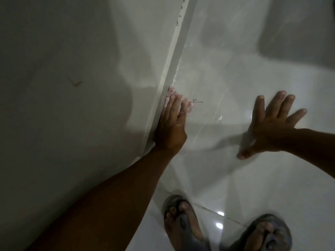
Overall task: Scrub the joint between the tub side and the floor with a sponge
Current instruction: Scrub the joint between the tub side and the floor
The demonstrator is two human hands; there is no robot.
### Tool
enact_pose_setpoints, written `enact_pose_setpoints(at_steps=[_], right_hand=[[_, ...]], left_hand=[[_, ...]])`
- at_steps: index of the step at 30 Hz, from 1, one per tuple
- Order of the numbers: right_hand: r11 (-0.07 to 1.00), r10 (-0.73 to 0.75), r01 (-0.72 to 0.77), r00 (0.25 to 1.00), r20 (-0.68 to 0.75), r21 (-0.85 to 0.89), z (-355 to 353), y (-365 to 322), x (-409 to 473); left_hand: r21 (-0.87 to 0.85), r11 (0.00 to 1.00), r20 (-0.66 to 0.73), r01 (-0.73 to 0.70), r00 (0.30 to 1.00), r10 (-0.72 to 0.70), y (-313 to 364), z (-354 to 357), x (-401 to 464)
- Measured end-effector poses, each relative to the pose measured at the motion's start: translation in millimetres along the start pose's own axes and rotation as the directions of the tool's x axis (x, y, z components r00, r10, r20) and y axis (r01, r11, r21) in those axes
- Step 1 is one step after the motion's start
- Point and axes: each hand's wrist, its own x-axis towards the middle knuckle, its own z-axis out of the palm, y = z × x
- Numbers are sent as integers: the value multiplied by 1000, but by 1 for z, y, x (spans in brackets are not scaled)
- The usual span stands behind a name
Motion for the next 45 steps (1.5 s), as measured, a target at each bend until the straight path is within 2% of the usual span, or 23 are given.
enact_pose_setpoints(at_steps=[3, 7, 11, 15, 17, 20, 23, 24, 26, 29, 34, 36, 39, 41, 45], right_hand=[[1000, 8, -8, 1000, -20, -5, -6, 0, 1], [1000, 17, -18, 999, -28, -26, -9, -4, -2], [1000, 12, -14, 997, -70, -27, -4, -5, 0], [999, -36, 33, 993, -109, -28, 2, 1, 9], [995, -97, 90, 981, -167, -52, 3, 9, 17], [974, -227, 206, 899, -375, -96, 11, 24, 28], [950, -310, 258, 701, -642, -178, 34, 37, 43], [946, -318, 269, 651, -689, -183, 36, 38, 48], [935, -340, 299, 599, -725, -191, 37, 38, 53], [934, -336, 297, 535, -775, -200, 39, 40, 56], [934, -333, 290, 481, -811, -211, 44, 43, 67], [933, -335, 287, 472, -816, -217, 42, 43, 66], [939, -318, 272, 449, -835, -211, 44, 43, 65], [938, -323, 265, 443, -836, -222, 43, 43, 66], [939, -324, 261, 443, -836, -225, 45, 46, 68]], left_hand=[[20, 998, -34, -59, 998, 59, -3, 3, -20], [42, 998, 69, -44, 997, 41, -8, -5, -66], [57, 987, 41, -150, 988, 148, -9, -4, -17], [62, 996, -41, -67, 997, 69, 1, 4, 24], [78, 993, -70, -89, 993, 95, -1, 6, 15], [83, 989, -45, -123, 991, 127, -9, 8, -22], [147, 985, -13, -87, 996, 90, -16, 15, -42], [161, 982, -29, -103, 994, 109, -16, 18, -38], [169, 976, -25, -137, 989, 144, -15, 19, -31], [129, 985, -55, -114, 991, 122, -9, 13, -10], [110, 983, -73, -145, 985, 153, -6, 13, 51], [126, 987, -47, -101, 993, 108, -5, 7, 34], [136, 987, 80, -90, 994, 79, -7, 2, -24], [149, 986, 99, -69, 994, 54, -6, -1, -33], [189, 972, 109, -137, 987, 118, -2, 3, 38]])
